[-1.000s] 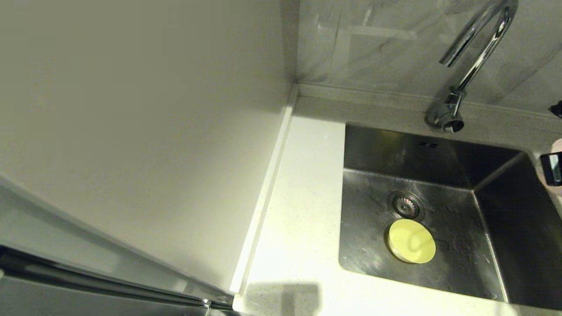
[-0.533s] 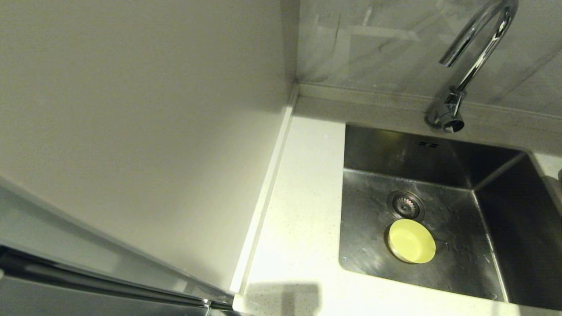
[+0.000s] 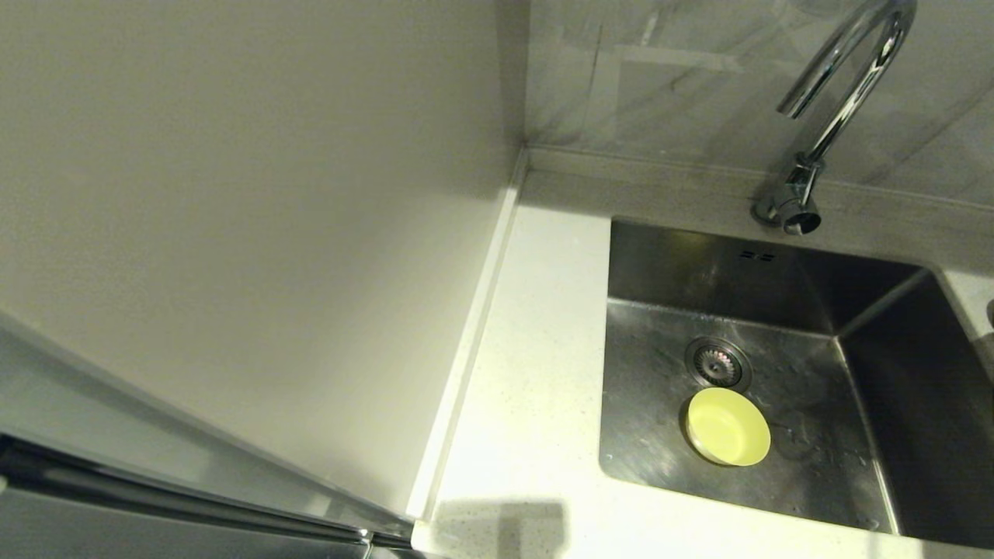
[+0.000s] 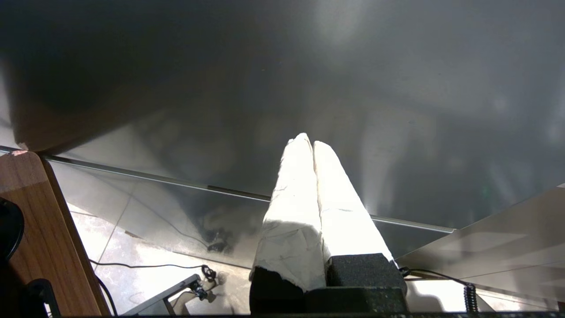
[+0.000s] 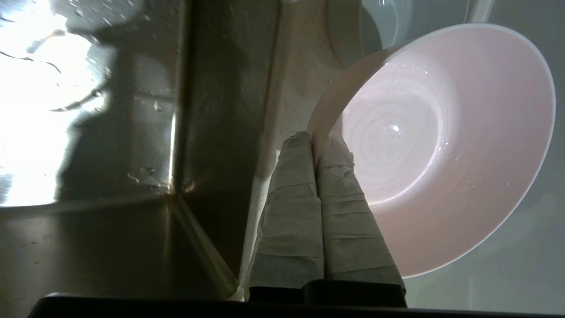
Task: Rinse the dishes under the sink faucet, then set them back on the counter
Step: Put a bowl back to the table from the sink
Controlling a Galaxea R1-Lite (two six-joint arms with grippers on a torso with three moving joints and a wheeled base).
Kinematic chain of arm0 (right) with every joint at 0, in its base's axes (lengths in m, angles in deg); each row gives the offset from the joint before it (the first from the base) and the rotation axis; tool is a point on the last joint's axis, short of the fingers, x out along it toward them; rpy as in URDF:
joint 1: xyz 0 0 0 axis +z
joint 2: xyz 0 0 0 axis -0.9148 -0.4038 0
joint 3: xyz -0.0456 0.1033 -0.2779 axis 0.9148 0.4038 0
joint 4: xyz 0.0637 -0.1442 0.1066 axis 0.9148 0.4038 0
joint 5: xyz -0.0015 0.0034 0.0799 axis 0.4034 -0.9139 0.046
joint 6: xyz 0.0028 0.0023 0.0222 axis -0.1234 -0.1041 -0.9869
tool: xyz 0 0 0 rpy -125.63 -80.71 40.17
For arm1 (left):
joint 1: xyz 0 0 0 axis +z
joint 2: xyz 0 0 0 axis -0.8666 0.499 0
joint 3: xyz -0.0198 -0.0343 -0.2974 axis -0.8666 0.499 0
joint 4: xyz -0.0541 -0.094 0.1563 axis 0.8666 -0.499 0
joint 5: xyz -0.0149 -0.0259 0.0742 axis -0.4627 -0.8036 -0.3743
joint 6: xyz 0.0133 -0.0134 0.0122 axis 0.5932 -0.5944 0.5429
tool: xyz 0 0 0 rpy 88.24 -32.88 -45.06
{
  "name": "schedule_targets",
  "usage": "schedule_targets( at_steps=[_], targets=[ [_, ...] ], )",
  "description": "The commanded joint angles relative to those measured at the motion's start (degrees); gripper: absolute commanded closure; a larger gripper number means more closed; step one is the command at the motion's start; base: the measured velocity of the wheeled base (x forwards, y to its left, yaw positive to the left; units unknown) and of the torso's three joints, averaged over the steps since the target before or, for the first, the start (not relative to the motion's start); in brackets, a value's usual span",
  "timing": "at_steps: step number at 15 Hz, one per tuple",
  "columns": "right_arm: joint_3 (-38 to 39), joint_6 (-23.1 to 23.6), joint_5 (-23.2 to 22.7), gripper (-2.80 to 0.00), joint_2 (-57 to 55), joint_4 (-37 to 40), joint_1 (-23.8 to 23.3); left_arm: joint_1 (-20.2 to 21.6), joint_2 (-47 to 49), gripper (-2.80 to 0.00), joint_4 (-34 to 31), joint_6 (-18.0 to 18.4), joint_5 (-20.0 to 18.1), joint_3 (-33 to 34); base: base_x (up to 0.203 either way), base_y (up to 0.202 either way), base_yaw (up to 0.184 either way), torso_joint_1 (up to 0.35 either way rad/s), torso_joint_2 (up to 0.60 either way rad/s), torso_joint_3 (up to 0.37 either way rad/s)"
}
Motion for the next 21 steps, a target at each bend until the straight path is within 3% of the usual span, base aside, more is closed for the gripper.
schedule_targets(
  at_steps=[1,7,18,19,21],
  targets=[
    [-0.4,0.2,0.1,0.00,-2.8,0.0,-1.7,0.0,0.0,0.00,0.0,0.0,0.0,0.2,0.000,0.000,0.000,0.000,0.00,0.000],
    [-0.6,0.2,0.1,0.00,-7.0,-0.1,-3.3,0.0,0.0,0.00,0.0,0.0,0.0,0.2,0.000,0.000,0.000,0.000,0.00,0.000],
    [-4.3,1.1,0.1,0.00,-17.0,-9.6,-3.6,0.0,0.0,0.00,0.0,0.0,0.0,0.2,0.000,0.000,0.000,0.000,0.00,0.000],
    [-4.3,1.4,0.1,-2.80,-17.0,-9.7,-3.7,0.0,0.0,0.00,0.0,0.0,0.0,0.2,0.000,0.000,0.000,0.000,0.00,0.000],
    [-4.3,1.2,0.1,-2.80,-16.9,-11.2,-4.0,0.0,0.0,0.00,0.0,0.0,0.0,0.2,0.000,0.000,0.000,0.000,0.00,0.000]
  ],
)
